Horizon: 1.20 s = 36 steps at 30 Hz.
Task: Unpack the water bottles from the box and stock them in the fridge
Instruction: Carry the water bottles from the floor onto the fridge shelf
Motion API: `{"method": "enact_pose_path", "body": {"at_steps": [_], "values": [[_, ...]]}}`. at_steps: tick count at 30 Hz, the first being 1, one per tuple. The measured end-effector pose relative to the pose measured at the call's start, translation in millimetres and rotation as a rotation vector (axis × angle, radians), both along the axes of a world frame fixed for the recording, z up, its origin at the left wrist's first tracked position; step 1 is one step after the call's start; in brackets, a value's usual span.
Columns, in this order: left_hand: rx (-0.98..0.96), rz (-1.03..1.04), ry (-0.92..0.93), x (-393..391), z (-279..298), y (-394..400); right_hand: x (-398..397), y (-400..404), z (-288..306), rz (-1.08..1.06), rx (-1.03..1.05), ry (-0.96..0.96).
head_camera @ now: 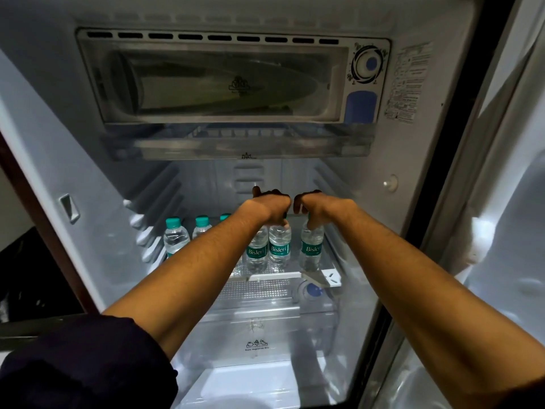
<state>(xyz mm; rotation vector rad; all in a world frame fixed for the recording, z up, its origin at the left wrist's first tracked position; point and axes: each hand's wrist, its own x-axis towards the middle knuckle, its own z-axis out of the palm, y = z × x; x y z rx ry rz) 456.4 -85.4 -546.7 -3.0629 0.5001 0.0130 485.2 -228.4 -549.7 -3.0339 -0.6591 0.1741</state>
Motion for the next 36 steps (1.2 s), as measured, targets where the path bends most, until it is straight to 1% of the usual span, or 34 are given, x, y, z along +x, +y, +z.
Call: {"method": "enact_pose_path", "body": {"at_steps": [4, 12, 21, 26, 29, 32, 36], "values": [[-0.009, -0.016, -0.035, 0, -2, -4, 0, -1, 5, 0.012, -0.049, -0.067], [-0.059, -0.035, -0.06, -1, -6, -15, -2, 2, 3, 0.007, -0.023, -0.118], [-0.019, -0.004, -0.022, 1, -6, -11, -4, 0, 4, -0.008, 0.018, -0.09], [-0.015, -0.003, -0.036, -2, -3, -11, -5, 0, 4, -0.046, 0.057, -0.055], [-0.006, 0.007, -0.068, -8, -3, -10, -8, 0, 4, -0.054, 0.052, -0.045], [0.007, 0.007, -0.141, -16, -5, -6, -13, -2, 4, -0.058, 0.051, -0.051], [0.007, -0.002, -0.274, -29, -8, 2, -23, -4, 6, -0.062, 0.067, -0.189]]}}
